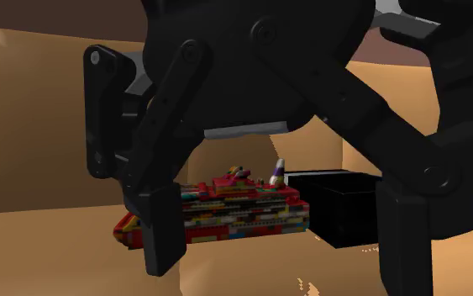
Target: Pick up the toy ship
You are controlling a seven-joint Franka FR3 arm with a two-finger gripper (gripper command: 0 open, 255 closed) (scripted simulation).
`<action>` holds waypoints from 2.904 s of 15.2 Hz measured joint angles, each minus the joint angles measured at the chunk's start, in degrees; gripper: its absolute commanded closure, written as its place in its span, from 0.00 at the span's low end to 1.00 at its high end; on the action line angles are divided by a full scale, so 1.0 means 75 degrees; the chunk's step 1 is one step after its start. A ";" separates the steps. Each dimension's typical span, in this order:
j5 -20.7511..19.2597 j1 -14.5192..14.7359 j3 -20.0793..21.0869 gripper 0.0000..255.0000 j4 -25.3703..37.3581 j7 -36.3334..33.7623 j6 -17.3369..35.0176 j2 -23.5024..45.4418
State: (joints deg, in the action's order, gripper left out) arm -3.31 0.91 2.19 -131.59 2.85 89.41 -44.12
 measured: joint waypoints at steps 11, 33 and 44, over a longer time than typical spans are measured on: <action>0.0054 -0.0518 0.1346 0.00 0.1060 -0.2756 0.1518 0.1885; -0.3870 -0.0449 0.2886 0.00 0.8335 -0.9173 0.0843 0.8454; -0.3933 -0.0577 0.2833 1.00 0.7491 -0.9586 0.1587 0.8396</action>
State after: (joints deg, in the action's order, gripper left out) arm -32.81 -3.42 23.44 -75.41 -69.04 101.31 18.85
